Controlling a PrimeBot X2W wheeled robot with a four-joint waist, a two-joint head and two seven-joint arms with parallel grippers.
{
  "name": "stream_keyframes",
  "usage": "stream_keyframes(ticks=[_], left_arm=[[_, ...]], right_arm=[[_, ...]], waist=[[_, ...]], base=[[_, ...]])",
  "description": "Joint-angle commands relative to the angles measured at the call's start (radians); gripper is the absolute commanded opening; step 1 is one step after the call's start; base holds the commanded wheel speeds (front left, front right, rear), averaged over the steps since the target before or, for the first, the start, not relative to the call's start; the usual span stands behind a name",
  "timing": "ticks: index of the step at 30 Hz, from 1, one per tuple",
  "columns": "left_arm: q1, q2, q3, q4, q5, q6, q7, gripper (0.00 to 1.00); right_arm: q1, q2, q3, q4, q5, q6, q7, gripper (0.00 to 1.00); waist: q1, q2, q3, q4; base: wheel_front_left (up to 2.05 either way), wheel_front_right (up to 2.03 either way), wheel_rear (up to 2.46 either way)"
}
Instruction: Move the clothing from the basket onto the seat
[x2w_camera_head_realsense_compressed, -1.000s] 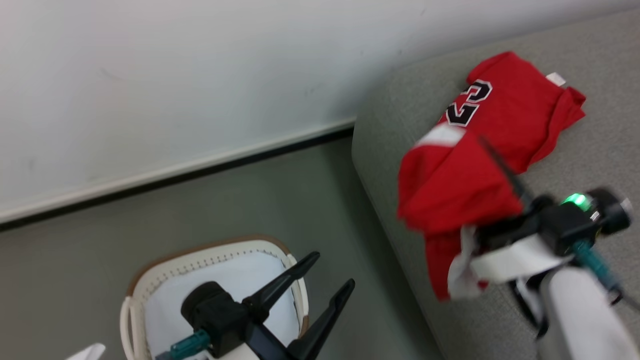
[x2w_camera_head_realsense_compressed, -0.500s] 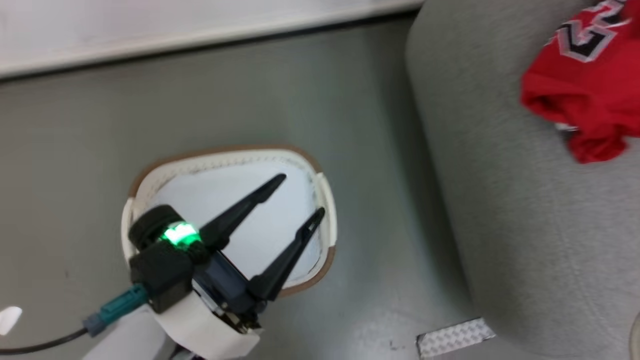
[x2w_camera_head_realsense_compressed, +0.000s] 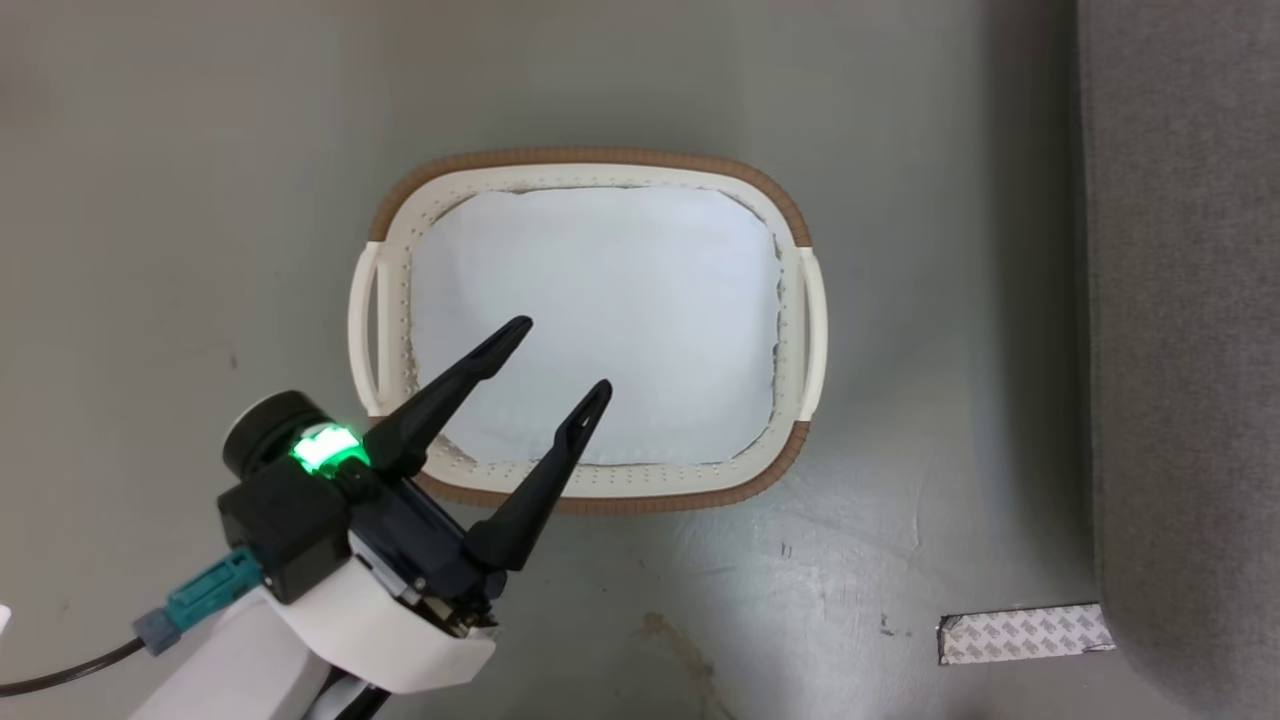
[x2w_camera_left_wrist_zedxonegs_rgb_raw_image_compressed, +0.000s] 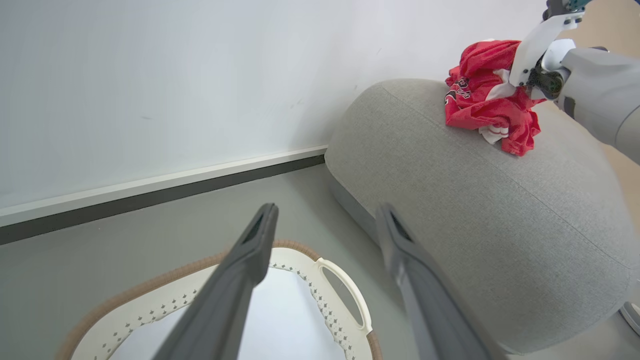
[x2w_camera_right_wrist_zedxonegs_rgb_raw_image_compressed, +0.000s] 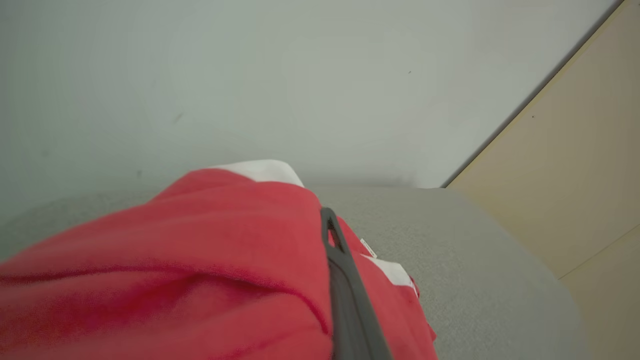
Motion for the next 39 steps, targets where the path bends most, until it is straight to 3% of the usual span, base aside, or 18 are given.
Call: stream_keyframes(ticks=[1,2,3,10,21,32,39], left_arm=[[0.01,-0.003,0.005,0.007,0.009,-0.006,-0.002,1.0],[0.013,-0.003,0.007,0.012,0.009,-0.006,-0.002,1.0],[0.014,-0.006,0.009,0.014,0.011,-0.006,-0.002,1.0],[0.054,-0.027,0.032,0.035,0.017,-0.004,-0.003,1.0],[0.177,-0.094,0.083,0.097,-0.008,0.055,-0.003,1.0],[0.332,-0.181,0.186,0.165,-0.016,0.068,-0.003,1.0],[0.452,-0.265,0.318,0.234,0.024,0.117,-0.003,1.0]], right_arm=[[0.024,-0.006,-0.015,-0.002,-0.008,-0.003,-0.01,0.14],[0.046,0.0,-0.025,-0.004,-0.015,-0.003,-0.018,0.43],[0.061,-0.001,-0.038,0.015,-0.014,-0.003,-0.005,1.0],[0.158,0.005,0.092,0.086,0.048,-0.003,0.002,1.0],[0.444,0.004,0.285,0.101,0.203,-0.003,-0.022,1.0],[0.676,0.003,0.339,0.122,0.357,-0.003,-0.137,1.0],[0.799,0.003,0.425,0.172,0.483,-0.003,-0.261,1.0]], waist=[[-0.0003,0.0,0.003,0.008],[-0.0003,0.0,-0.005,0.005],[-0.0003,0.0,-0.015,0.003],[-0.0003,0.0,-0.121,-0.065],[-0.0003,0.0,-0.353,-0.165],[-0.0003,0.0,-0.534,-0.117],[-0.0003,0.0,-0.668,-0.039]], base=[[0.0,0.0,0.0],[0.0,0.0,0.0],[0.0,0.0,0.0],[0.0,0.0,0.0],[0.0,0.0,0.0],[0.0,0.0,0.0],[0.0,0.0,0.0]])
